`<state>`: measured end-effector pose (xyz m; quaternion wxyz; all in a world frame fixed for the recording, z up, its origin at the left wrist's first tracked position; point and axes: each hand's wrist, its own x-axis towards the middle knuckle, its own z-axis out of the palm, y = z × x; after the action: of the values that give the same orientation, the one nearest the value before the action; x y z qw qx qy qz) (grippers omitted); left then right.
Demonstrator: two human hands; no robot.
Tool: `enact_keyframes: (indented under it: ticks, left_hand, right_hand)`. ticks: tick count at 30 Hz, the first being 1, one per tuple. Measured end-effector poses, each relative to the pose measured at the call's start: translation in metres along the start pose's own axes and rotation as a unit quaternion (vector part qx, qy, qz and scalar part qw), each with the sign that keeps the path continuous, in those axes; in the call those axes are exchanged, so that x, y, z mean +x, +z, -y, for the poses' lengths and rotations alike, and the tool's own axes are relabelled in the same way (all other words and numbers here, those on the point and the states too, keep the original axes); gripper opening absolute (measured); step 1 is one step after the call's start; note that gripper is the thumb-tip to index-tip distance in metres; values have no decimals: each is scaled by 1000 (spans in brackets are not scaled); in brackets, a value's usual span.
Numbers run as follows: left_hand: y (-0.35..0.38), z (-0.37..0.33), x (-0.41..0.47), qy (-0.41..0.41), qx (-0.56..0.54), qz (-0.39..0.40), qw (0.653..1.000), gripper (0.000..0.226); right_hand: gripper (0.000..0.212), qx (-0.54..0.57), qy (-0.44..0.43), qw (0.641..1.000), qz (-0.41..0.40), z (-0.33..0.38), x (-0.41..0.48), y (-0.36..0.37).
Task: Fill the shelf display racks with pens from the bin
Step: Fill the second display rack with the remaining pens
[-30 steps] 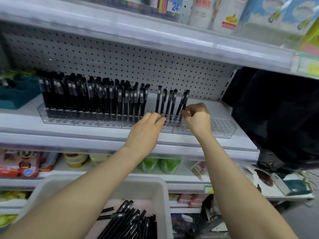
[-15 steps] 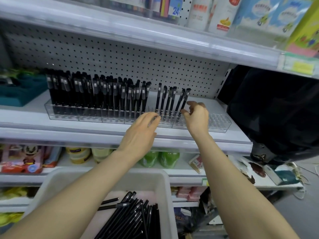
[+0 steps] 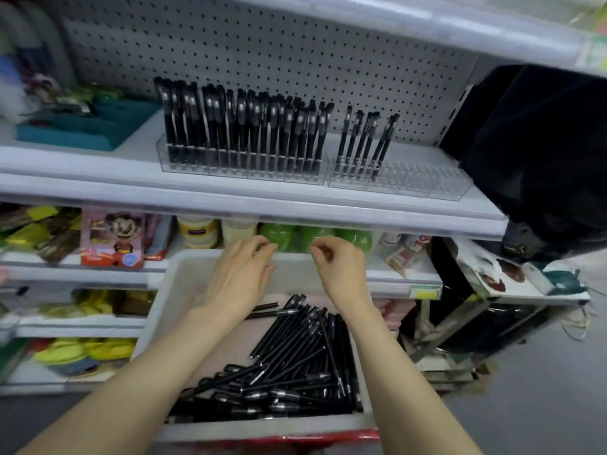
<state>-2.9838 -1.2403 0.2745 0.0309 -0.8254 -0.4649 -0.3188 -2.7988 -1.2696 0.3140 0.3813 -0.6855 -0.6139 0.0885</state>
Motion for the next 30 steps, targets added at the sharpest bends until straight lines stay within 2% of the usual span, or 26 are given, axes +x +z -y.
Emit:
enact_keyframes:
  ticks: [5, 9, 13, 18, 21, 26, 30]
  left_hand:
    - [15, 11, -20, 20, 22, 32, 999, 51]
    - [18, 10, -20, 1, 9, 38, 999, 53]
    - [20, 11, -22, -4, -8, 33, 999, 50]
    - [18, 12, -20, 3, -26, 38, 999, 48]
    - [14, 8, -21, 23, -33, 50, 998, 40]
    - [3, -4, -14, 62, -25, 34, 997, 23]
    - [-9, -20, -2, 15, -24, 56, 998, 22]
  right_hand:
    - [11, 7, 43, 992, 122, -14, -33, 23]
    - [16, -41, -11, 969, 242, -24, -47, 42]
    - [17, -111, -51, 950, 287, -24, -46, 47]
    - [11, -82, -2, 966, 244, -28, -40, 36]
    - [10, 75, 77, 974, 199, -23, -34, 20]
    - [14, 315, 136, 933, 106, -5, -24, -17]
    - [20, 443, 157, 882, 25, 4, -7, -37]
